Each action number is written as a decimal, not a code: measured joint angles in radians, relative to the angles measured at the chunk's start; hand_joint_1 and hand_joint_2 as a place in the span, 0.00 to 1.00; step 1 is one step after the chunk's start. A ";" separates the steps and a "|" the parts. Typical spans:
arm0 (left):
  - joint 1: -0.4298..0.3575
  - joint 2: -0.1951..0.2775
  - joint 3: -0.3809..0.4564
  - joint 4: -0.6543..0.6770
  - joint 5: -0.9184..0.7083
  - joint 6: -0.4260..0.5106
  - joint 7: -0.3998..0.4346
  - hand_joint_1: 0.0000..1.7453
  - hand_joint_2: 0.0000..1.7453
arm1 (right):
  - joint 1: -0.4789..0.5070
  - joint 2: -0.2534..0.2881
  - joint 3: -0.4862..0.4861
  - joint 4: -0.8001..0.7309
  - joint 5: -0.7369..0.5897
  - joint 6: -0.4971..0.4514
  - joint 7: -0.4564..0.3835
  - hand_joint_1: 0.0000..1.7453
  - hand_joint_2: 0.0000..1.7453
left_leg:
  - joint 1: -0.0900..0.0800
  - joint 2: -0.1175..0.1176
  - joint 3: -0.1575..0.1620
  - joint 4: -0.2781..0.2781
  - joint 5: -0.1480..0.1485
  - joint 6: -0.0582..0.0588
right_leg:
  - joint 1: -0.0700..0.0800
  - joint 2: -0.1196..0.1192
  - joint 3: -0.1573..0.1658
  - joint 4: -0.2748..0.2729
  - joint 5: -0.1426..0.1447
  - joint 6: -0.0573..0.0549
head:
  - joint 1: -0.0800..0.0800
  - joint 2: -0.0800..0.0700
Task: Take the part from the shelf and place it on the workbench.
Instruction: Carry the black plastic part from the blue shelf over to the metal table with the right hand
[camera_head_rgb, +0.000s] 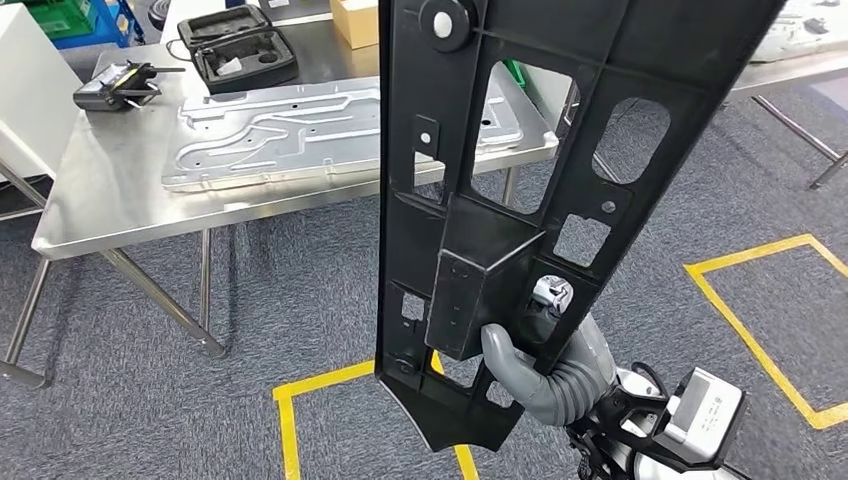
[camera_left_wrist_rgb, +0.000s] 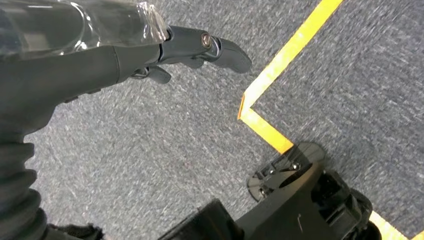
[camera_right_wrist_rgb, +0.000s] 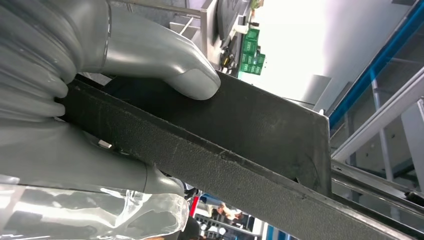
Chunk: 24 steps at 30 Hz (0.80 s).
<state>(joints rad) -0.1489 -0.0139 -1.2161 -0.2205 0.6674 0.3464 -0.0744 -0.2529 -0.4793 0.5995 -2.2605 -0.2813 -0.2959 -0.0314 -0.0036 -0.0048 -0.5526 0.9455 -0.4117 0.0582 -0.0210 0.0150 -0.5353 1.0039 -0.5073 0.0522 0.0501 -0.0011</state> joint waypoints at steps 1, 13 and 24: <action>0.000 -0.001 0.000 0.000 0.000 0.000 0.000 0.00 1.00 | 0.001 0.000 0.000 0.000 0.000 0.000 0.000 1.00 1.00 | 0.002 0.001 0.006 -0.005 0.000 0.004 | 0.000 -0.002 -0.026 0.054 -0.027 0.002 | 0.000 0.000; 0.005 0.000 0.000 0.000 0.000 0.000 0.004 0.00 1.00 | 0.010 0.000 0.000 -0.001 0.004 0.000 -0.001 1.00 1.00 | -0.006 0.000 0.030 0.005 -0.036 -0.014 | 0.003 -0.009 -0.037 -0.033 0.076 -0.016 | -0.001 0.000; -0.003 -0.001 0.000 0.000 0.000 -0.001 0.007 0.00 1.00 | 0.010 0.000 0.000 -0.003 0.007 0.000 -0.002 1.00 1.00 | 0.005 0.001 -0.006 0.081 -0.047 -0.035 | -0.001 -0.006 -0.023 -0.036 0.069 -0.029 | -0.006 0.000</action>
<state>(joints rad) -0.1519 -0.0149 -1.2162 -0.2205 0.6672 0.3458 -0.0677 -0.2433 -0.4796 0.5993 -2.2631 -0.2746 -0.2964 -0.0333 0.0018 -0.0038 -0.5586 1.0265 -0.4587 0.0228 -0.0223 0.0088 -0.5584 0.9679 -0.4381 0.0233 0.0443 -0.0011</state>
